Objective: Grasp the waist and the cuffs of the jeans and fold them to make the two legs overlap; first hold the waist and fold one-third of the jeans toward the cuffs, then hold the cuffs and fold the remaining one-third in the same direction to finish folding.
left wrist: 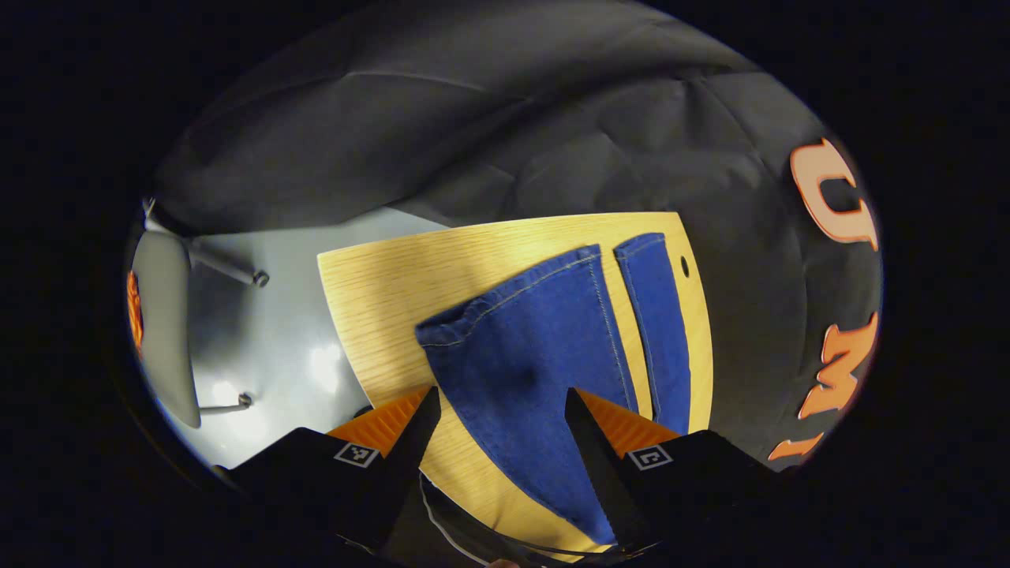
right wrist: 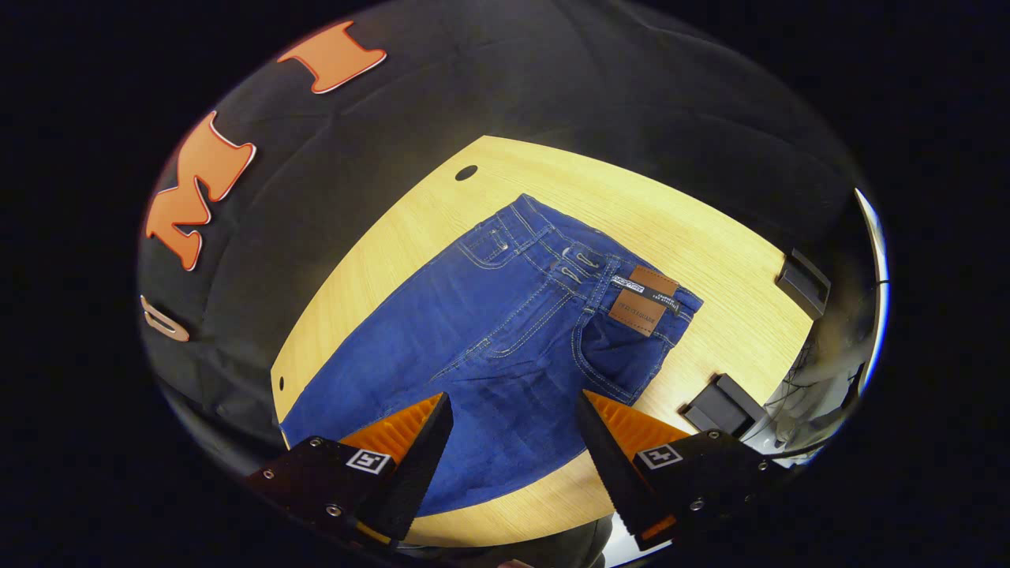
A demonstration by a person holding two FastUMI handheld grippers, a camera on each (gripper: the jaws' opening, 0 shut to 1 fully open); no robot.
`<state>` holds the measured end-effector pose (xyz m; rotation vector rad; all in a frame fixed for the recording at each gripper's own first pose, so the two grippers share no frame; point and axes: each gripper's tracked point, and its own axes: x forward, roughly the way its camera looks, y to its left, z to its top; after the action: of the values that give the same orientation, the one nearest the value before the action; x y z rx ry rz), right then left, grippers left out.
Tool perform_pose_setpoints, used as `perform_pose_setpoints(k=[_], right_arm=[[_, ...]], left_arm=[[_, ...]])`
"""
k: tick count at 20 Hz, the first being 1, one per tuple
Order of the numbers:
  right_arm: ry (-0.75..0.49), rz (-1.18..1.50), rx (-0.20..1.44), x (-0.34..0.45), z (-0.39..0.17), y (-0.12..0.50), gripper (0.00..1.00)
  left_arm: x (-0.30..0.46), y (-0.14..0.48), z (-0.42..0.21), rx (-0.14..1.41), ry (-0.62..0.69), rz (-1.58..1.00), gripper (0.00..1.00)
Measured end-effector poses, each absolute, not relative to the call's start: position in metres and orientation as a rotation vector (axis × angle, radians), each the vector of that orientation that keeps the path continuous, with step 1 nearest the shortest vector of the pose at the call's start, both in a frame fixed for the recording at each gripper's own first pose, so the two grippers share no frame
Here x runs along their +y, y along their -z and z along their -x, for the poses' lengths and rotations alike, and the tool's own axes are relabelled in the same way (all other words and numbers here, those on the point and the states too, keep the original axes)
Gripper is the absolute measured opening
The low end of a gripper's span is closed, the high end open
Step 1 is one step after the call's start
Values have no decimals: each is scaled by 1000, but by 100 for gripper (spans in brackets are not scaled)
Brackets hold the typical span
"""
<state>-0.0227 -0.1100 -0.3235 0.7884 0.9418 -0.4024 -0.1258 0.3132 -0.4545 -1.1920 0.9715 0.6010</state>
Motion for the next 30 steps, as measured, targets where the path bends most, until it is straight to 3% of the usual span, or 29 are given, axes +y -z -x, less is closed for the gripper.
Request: perform_pose_setpoints(k=[8, 13, 16, 18, 20, 21, 22, 23, 26, 27, 29, 30], right_arm=[[446, -916, 939, -129, 21, 342, 98], [473, -998, 932, -144, 31, 349, 98], [497, -1049, 975, -150, 48, 360, 98], [509, -1061, 985, -155, 53, 368, 98], [560, -1061, 999, -165, 62, 382, 97], [575, -1071, 1004, -168, 64, 389, 97], [575, -1091, 1008, -167, 61, 397, 89], [567, -1128, 988, -165, 54, 399, 97], [562, -1196, 938, -167, 33, 403, 94], [554, -1193, 939, -166, 34, 403, 93], [574, -1174, 964, -167, 41, 410, 75], [604, -1189, 963, -170, 42, 415, 57]], left_arm=[[324, 461, 95, 896, -574, 1232, 94], [323, 467, 69, 836, -531, 1272, 72], [326, 472, 62, 838, -533, 1290, 70], [327, 476, 61, 855, -544, 1304, 41], [330, 483, 57, 867, -548, 1293, 43], [331, 486, 60, 871, -589, 1296, 28], [335, 479, 62, 863, -584, 1303, 12], [331, 485, 56, 863, -570, 1303, 6], [332, 487, 60, 899, -555, 1245, 5], [337, 457, 75, 889, -558, 1245, 1], [330, 484, 59, 893, -554, 1242, 1], [329, 484, 58, 902, -548, 1232, 1]])
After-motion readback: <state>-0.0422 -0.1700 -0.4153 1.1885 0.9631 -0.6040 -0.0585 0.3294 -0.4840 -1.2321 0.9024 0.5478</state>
